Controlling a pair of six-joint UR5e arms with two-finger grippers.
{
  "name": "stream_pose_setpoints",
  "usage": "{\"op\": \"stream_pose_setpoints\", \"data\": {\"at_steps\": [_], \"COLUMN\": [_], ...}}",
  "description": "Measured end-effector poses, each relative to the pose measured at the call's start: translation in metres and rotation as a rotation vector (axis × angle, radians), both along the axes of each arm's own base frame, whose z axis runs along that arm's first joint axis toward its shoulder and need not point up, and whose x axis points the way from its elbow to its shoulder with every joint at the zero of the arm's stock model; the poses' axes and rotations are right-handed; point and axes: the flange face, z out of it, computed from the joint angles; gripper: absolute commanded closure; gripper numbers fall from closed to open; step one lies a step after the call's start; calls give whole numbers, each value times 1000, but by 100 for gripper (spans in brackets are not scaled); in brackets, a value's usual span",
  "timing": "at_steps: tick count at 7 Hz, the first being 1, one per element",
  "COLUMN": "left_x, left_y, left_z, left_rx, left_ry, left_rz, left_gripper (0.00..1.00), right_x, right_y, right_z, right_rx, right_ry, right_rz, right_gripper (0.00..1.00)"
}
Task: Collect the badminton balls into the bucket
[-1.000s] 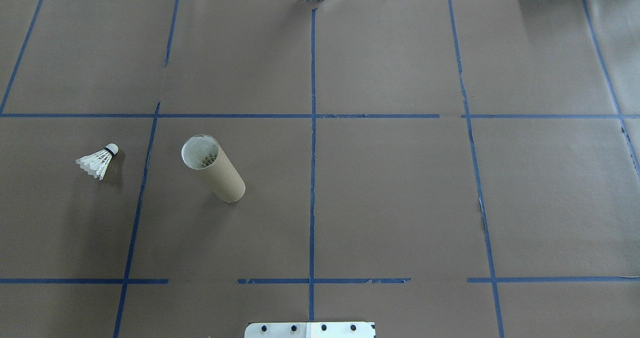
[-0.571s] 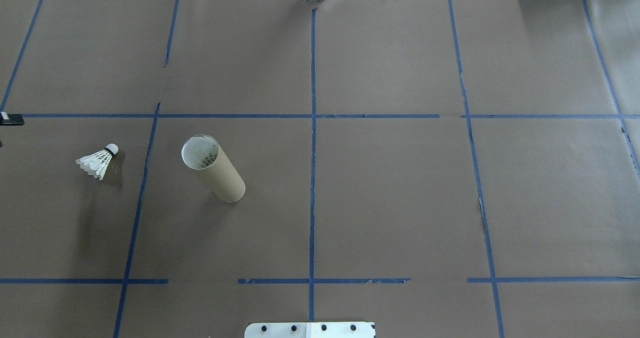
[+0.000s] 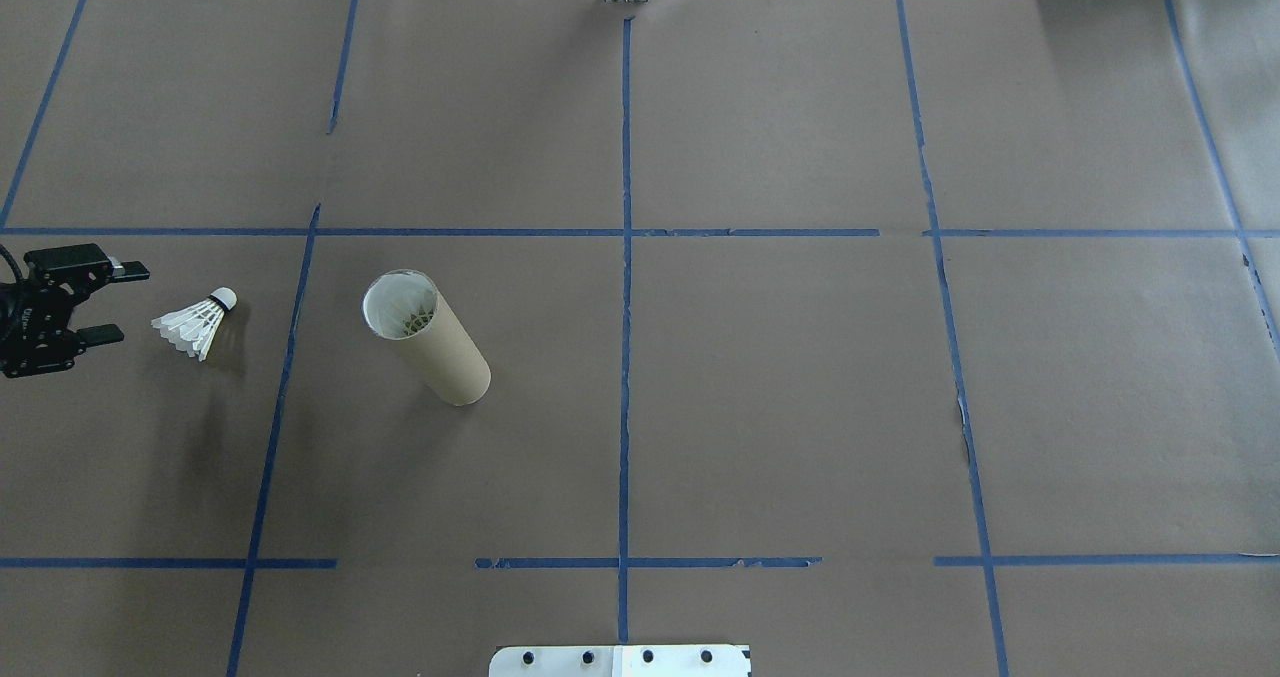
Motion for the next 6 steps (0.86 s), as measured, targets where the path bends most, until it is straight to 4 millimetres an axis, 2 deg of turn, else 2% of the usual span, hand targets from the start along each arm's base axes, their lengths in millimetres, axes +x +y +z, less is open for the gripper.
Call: {"op": "stream_pose_setpoints", "data": {"at_steps": [2,3,4,5,6], "left_x": [34,41,45,47,47], "left_y": [-8,-10,-10,-10,-9], "left_z": [6,7,9,11,12], "left_rx": [-46,-54,-59,-62,-61], "left_ry": [23,25,23,20,16], "left_rz": [-5,-2,1,2,3], "left_gripper": [11,24,68,99,100], "right_x": [0,0,0,0,0], "right_y": [0,0,0,0,0], "right_z": [0,0,0,0,0], "right_rx": [1,0,0,0,0], "right_ry": [0,0,0,-1,0], "right_rz": [0,0,0,0,0], "right_gripper": [0,0,0,0,0]}}
